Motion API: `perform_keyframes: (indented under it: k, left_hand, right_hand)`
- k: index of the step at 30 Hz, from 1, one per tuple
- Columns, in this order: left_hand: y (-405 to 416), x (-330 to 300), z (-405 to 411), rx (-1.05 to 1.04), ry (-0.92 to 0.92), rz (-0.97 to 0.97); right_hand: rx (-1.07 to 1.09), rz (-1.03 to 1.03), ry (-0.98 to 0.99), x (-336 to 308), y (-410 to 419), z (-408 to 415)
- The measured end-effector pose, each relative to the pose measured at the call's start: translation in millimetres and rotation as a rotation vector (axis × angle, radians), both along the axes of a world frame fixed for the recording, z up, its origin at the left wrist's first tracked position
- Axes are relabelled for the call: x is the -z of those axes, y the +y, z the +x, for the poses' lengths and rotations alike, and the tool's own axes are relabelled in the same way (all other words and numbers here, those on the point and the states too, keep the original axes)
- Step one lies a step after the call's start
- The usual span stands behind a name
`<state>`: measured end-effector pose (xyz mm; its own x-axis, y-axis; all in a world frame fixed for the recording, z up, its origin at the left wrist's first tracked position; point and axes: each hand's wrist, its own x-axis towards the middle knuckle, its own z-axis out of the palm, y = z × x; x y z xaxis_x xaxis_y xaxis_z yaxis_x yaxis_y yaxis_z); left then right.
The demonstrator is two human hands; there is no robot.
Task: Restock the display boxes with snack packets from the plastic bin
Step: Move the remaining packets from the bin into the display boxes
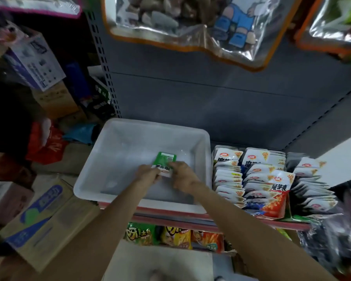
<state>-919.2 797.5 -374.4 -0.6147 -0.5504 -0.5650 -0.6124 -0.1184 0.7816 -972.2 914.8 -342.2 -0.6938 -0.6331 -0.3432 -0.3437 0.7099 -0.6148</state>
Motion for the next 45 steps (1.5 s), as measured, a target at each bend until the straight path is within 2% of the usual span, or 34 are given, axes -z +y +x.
perform_keyframes:
  k: [4, 8, 11, 14, 17, 20, 24, 29, 33, 38, 45]
  left_hand:
    - [11.1, -32.0, 7.5, -0.050, 0.202, 0.083]
    - [36.6, -67.2, 6.9, -0.013, 0.365, 0.032]
    - [60.4, -98.6, 1.1, 0.009, 0.492, -0.027]
    - [92.9, -117.9, -5.5, 0.223, 0.589, -0.107]
    - [131.3, -122.9, -22.1, 0.436, 0.545, -0.223]
    - [171.7, -124.0, -41.8, 0.531, 0.526, -0.377]
    - [223.2, -116.6, -67.7, 0.668, 0.509, -0.556]
    - [278.7, -109.6, -98.4, 0.835, 0.405, -0.755]
    - [308.7, -101.0, -121.7, 0.891, 0.308, -0.743]
    - [323.8, -88.5, -126.4, 0.750, 0.358, -0.629]
    - [321.4, -87.2, -118.0, 0.760, 0.382, -0.719]
  right_hand:
    - [-0.073, -0.047, 0.193, -23.3, 11.5, -5.8]
    - [-0.056, -0.241, 0.356, -43.0, 30.2, -12.2]
    - [0.052, -0.425, 0.507, -65.6, 54.5, -19.7]
    - [0.177, -0.579, 0.607, -89.9, 87.2, -30.6]
    - [0.232, -0.636, 0.644, -105.7, 130.1, -45.4]
    - [0.294, -0.630, 0.659, -112.9, 183.1, -59.8]
    - [0.411, -0.626, 0.654, -115.3, 257.8, -79.7]
    - [0.513, -0.576, 0.581, -112.2, 332.1, -106.9]
    - [0.472, -0.516, 0.506, -105.4, 365.7, -128.5]
    - [0.395, -0.525, 0.303, -100.6, 383.8, -148.5]
    - [0.299, -0.375, -0.026, -79.9, 379.7, -172.8]
